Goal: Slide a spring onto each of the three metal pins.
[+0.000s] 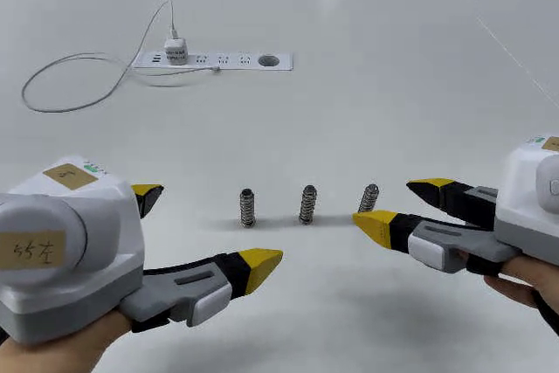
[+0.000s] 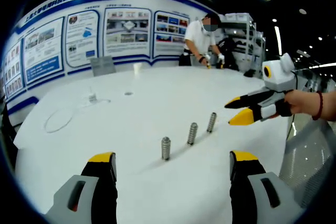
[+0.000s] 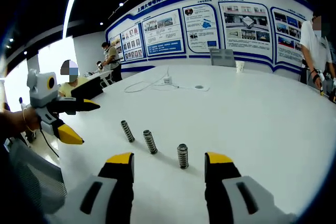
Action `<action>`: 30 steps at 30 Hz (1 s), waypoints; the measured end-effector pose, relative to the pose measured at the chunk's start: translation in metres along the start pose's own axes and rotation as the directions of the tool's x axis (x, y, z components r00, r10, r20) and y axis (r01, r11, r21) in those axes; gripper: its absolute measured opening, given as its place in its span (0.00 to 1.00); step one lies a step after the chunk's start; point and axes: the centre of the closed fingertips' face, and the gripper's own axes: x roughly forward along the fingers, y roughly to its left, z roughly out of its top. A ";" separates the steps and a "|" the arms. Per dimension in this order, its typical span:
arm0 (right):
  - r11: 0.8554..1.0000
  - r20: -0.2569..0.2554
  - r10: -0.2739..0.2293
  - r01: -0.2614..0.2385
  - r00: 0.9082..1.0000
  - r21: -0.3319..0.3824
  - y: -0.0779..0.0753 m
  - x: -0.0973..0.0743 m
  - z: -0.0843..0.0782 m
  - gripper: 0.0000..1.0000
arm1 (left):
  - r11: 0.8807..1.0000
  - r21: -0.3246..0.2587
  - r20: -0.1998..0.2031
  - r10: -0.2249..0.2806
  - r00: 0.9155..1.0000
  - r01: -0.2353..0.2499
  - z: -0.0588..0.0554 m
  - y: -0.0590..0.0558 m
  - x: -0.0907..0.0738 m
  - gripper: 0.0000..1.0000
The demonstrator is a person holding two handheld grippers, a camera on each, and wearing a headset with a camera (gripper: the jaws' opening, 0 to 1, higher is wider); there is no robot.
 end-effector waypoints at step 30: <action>0.999 -0.045 0.045 -0.046 0.998 -0.008 0.023 -0.035 -0.014 0.82 | 1.000 0.000 -0.019 -0.020 1.000 0.020 -0.007 -0.006 -0.024 1.00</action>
